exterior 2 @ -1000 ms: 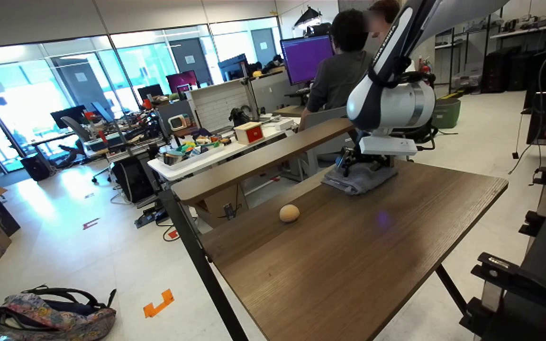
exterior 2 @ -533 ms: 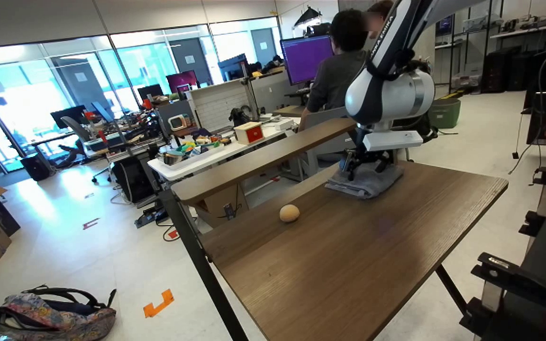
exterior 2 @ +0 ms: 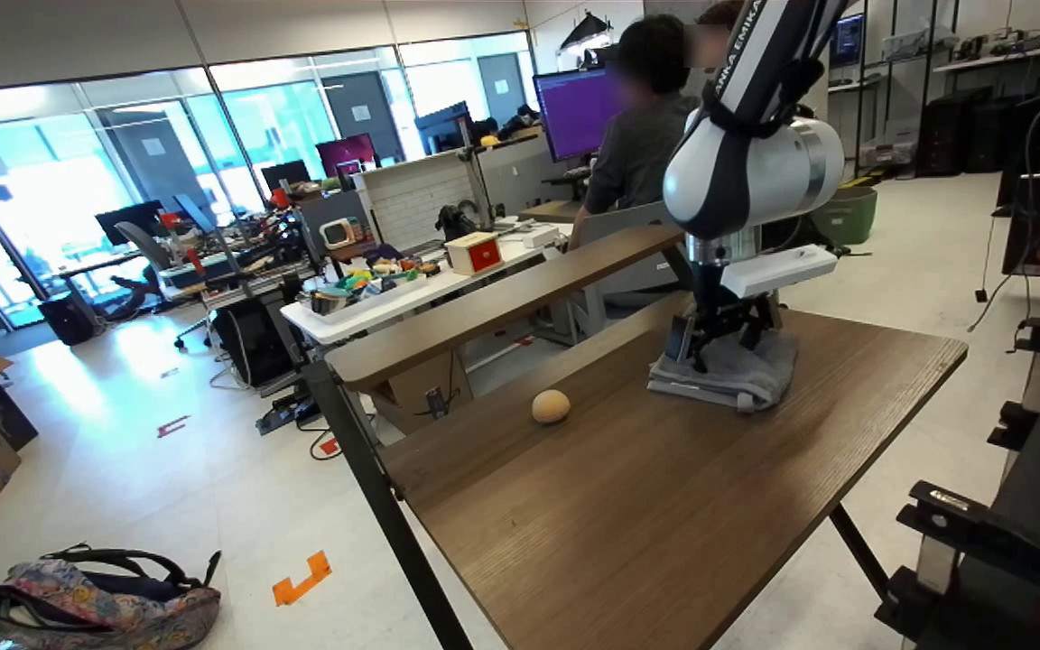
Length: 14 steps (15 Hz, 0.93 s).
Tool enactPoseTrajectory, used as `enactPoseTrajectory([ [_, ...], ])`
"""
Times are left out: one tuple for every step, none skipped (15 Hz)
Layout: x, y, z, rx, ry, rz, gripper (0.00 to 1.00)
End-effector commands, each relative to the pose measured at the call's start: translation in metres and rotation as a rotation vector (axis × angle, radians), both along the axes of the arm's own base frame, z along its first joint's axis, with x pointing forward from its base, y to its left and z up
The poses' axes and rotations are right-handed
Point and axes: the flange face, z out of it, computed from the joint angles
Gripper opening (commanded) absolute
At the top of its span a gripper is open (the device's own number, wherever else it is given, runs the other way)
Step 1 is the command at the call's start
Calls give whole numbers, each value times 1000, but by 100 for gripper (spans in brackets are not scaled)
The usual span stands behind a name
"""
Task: Move the potato to the left, use the grey towel to wipe the tabletop
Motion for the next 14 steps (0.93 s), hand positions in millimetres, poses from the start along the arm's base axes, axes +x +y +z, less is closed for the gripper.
enactPoseTrajectory([
  [-33,51,-28,12,70,96,100],
  [-37,65,-28,9,63,115,100],
  [-42,82,-27,13,58,134,100],
  [-46,97,-26,14,53,148,100],
  [-50,111,-25,17,47,164,100],
  [-54,119,-22,12,60,183,100],
  [-31,98,-8,11,34,156,100],
  [-36,110,-8,11,39,172,100],
  [-39,117,-8,10,41,181,100],
  [-40,120,-8,10,43,185,100],
  [-41,120,-8,10,43,185,100],
  [-41,120,-8,10,43,185,100],
  [-41,120,-8,10,43,185,100],
  [-42,117,-5,-3,60,201,100],
])
